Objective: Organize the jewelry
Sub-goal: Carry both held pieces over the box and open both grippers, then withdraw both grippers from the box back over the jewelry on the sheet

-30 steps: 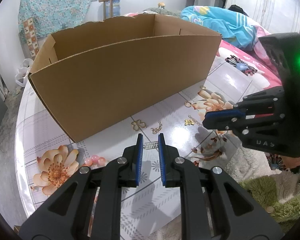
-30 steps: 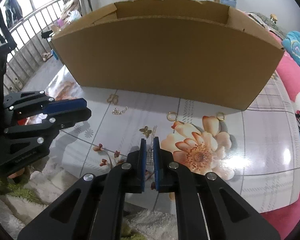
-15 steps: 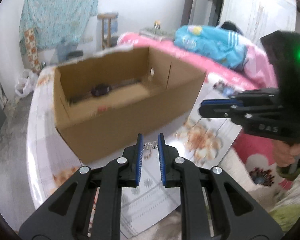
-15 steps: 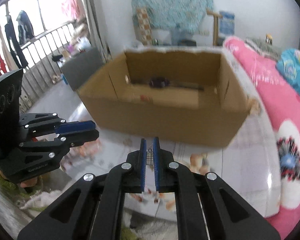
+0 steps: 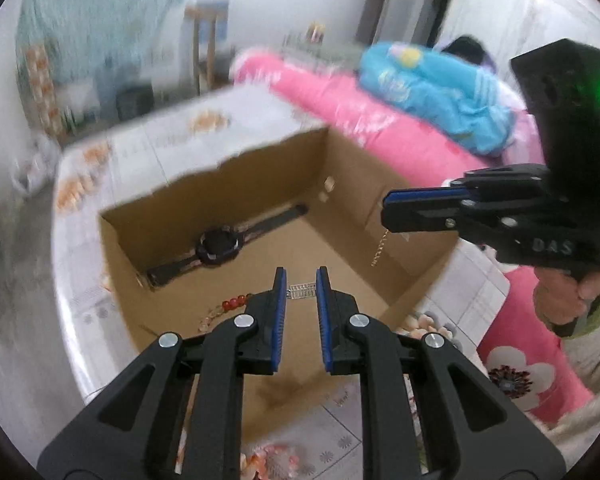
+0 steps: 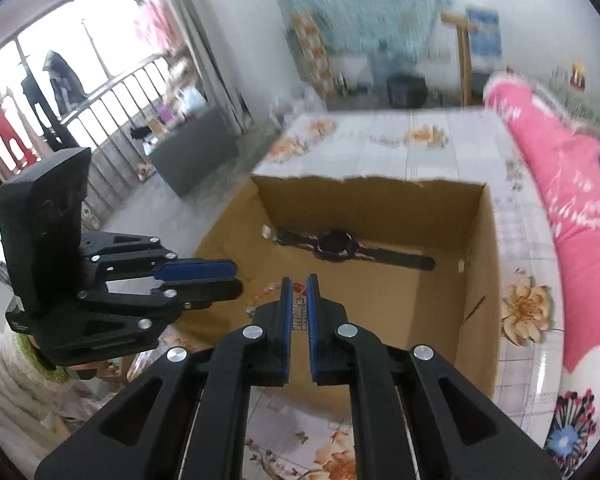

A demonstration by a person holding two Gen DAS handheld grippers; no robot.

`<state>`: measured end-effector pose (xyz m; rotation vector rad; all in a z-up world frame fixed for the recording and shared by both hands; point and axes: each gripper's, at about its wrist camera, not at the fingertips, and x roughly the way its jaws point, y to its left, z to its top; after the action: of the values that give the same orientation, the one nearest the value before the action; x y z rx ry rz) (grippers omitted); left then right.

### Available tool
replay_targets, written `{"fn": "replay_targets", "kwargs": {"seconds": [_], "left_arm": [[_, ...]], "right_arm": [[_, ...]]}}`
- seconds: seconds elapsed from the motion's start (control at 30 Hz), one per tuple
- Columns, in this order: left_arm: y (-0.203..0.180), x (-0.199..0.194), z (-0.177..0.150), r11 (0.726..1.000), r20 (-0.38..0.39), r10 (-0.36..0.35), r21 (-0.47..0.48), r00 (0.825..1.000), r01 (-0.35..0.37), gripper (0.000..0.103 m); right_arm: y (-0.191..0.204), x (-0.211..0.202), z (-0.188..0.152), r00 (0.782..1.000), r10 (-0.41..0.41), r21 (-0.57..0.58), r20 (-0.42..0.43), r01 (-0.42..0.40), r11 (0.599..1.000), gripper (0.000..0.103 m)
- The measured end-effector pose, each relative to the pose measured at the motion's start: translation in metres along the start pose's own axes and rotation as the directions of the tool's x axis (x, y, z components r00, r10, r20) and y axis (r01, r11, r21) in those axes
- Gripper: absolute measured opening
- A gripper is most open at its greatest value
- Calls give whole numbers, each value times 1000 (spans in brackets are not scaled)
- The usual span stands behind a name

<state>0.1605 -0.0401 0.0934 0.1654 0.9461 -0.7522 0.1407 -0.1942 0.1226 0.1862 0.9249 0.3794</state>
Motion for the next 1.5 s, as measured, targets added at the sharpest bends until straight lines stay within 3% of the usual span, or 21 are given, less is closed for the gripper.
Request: {"fn": "replay_targets", "kwargs": {"seconds": [0.13, 0.27, 0.4, 0.47, 0.63, 0.83, 0.93, 1.13, 1.33, 1.5], "left_arm": [[29, 57, 28, 996, -167, -30, -91, 986, 15, 14], [43, 96, 34, 988, -255, -41, -154, 966, 2, 14], [47, 118, 36, 987, -315, -13, -157, 949, -39, 14], [48, 125, 37, 984, -326, -7, -169, 945, -51, 14], [52, 127, 41, 981, -314, -9, -186, 949, -52, 30], [53, 125, 41, 979, -308, -5, -196, 952, -58, 30], [51, 119, 42, 978, -290, -3, -199, 957, -57, 31], [45, 86, 41, 980, -210, 7, -195, 978, -48, 31], [28, 11, 24, 988, -19, 6, -152, 1000, -8, 31], [9, -51, -14, 995, 150, -16, -97, 989, 31, 32]], "right_arm": [[-29, 45, 21, 990, 33, 102, -140, -19, 995, 7], [-49, 82, 27, 973, 18, 150, -229, 17, 989, 7], [-57, 102, 28, 958, -25, 144, -287, 69, 987, 8], [-60, 107, 27, 953, -33, 142, -301, 79, 987, 8], [-66, 107, 26, 954, -40, 144, -296, 87, 986, 9], [-67, 100, 26, 959, -55, 128, -278, 93, 987, 10], [-66, 96, 27, 962, -57, 127, -266, 93, 988, 19], [-55, 70, 29, 981, -44, 124, -191, 68, 990, 19], [-41, 15, 17, 998, 6, 111, -56, 0, 994, 19], [-21, -29, -16, 995, 84, 64, 48, -87, 994, 19]]}}
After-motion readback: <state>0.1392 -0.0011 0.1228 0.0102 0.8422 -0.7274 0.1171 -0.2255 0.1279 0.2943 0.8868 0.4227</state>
